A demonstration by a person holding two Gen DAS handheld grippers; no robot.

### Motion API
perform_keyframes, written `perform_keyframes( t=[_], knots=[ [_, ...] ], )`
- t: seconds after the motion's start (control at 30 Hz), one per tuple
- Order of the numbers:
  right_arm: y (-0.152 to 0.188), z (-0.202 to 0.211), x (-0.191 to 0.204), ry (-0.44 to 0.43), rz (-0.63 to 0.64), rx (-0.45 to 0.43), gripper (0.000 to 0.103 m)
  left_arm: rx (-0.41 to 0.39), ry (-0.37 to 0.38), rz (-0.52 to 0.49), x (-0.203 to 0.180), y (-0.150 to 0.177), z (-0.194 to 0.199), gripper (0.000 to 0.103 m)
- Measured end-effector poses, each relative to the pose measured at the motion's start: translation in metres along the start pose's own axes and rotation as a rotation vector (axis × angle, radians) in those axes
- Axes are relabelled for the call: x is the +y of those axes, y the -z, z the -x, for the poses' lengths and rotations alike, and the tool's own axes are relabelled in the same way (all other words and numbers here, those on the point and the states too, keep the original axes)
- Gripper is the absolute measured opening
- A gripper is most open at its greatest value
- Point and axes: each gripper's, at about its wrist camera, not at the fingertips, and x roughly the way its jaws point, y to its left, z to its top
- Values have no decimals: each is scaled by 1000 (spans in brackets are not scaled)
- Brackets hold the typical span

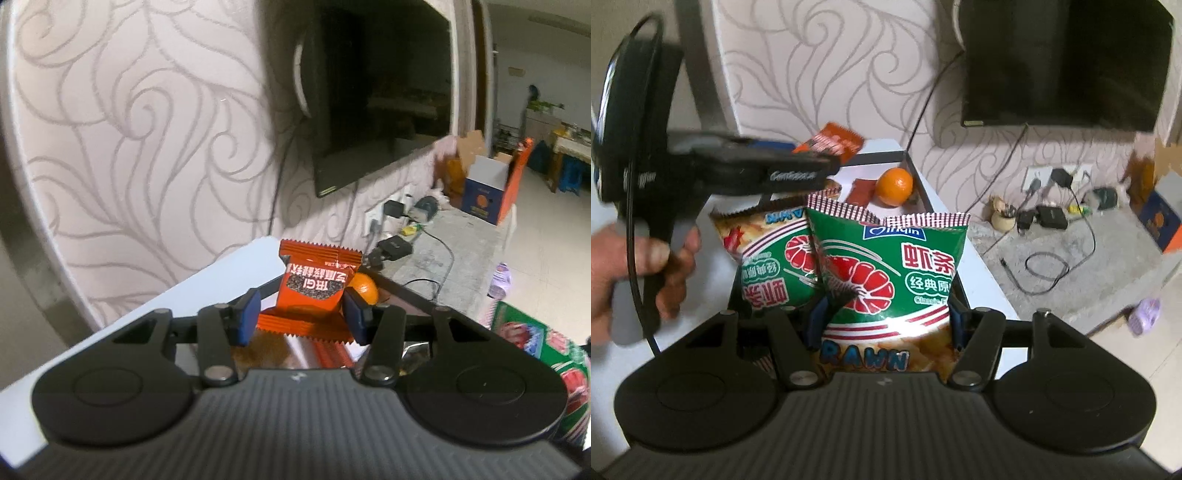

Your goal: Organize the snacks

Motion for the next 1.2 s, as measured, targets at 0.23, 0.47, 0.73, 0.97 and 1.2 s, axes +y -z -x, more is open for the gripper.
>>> perform_keyframes(
  t=[0.23, 0.47, 0.73, 0.97, 1.2],
  knots=[
    [-8, -8, 1, -9, 141, 14, 68, 43, 113, -119, -17, -3, -17, 54],
    [-12, -5, 6, -45, 202, 1, 67, 20, 128, -137, -13, -2, -10, 53],
    [-15, -16, 8, -84, 175, 26, 71, 46, 109, -105, -8, 1, -15, 53],
    [-10, -8, 20, -51, 270, 33, 85, 38, 119, -130, -13, 0, -14, 54],
    [-14, 24, 13, -45, 243, -19, 87, 38, 111, -130, -11, 0, -14, 54]
  ],
)
